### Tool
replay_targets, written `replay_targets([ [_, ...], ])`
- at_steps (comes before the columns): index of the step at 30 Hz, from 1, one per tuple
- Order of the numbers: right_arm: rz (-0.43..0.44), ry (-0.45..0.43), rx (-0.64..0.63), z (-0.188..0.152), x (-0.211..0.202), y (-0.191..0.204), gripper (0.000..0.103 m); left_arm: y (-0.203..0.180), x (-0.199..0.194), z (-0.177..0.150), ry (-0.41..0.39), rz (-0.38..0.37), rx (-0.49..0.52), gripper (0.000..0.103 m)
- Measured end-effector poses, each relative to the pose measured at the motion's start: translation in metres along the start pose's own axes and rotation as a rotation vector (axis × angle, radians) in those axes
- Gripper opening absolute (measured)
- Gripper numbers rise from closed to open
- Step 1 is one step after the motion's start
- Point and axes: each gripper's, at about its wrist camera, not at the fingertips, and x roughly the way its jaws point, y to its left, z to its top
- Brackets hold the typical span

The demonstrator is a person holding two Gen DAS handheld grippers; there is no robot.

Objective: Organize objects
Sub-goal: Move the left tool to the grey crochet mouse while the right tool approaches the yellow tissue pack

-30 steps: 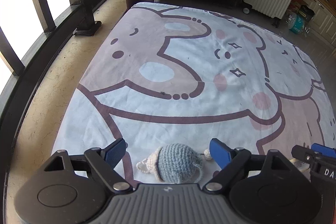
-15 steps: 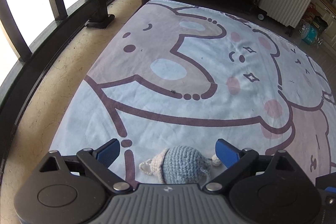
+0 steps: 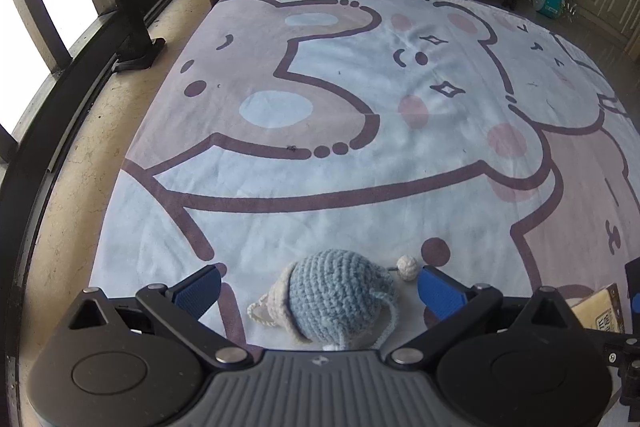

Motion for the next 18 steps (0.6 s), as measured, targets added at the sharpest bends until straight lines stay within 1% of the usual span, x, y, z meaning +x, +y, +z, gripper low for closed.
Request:
replay_targets([
  [2, -0.013, 0.024, -0.005, -0.001, 0.006, 0.003, 0.100, 0.001, 0.003, 0.000, 0.009, 0.027, 0.010, 0.103],
  [4, -0.038, 0.065, -0.010, -0.003, 0.014, 0.006, 0.100, 0.004, 0.005, 0.000, 0.018, 0.022, -0.002, 0.102],
  [6, -0.055, 0.077, -0.022, -0.006, 0.019, 0.007, 0.100, 0.007, 0.007, -0.001, 0.035, 0.016, -0.013, 0.099],
  [7, -0.056, 0.082, -0.026, -0.007, 0.021, 0.007, 0.100, 0.007, 0.008, -0.001, 0.040, 0.013, -0.013, 0.093],
  [9, -0.050, 0.090, -0.030, -0.008, 0.024, 0.006, 0.100, 0.009, 0.008, -0.001, 0.041, -0.008, -0.025, 0.089],
  [10, -0.052, 0.097, -0.029, -0.009, 0.025, 0.007, 0.100, 0.008, 0.008, 0.000, 0.041, -0.018, -0.033, 0.084],
  [11, -0.053, 0.100, -0.029, -0.009, 0.026, 0.007, 0.100, 0.008, 0.007, 0.000, 0.042, -0.031, -0.037, 0.082],
  [13, -0.057, 0.097, -0.034, -0.009, 0.027, 0.007, 0.100, 0.005, 0.006, 0.001, 0.045, -0.050, -0.030, 0.072],
  [14, -0.060, 0.095, -0.038, -0.009, 0.027, 0.007, 0.099, 0.003, 0.005, 0.001, 0.047, -0.059, -0.022, 0.070],
  [15, -0.064, 0.091, -0.040, -0.008, 0.027, 0.006, 0.098, 0.002, 0.005, 0.001, 0.049, -0.065, -0.017, 0.065],
  [16, -0.072, 0.087, -0.044, -0.008, 0.028, 0.007, 0.096, 0.001, 0.004, 0.002, 0.050, -0.064, -0.011, 0.063],
  [17, -0.080, 0.083, -0.048, -0.007, 0.028, 0.007, 0.087, 0.000, 0.003, 0.002, 0.049, -0.059, -0.007, 0.062],
  [18, -0.077, 0.082, -0.049, -0.007, 0.027, 0.006, 0.083, 0.001, 0.002, 0.003, 0.052, -0.060, -0.010, 0.061],
])
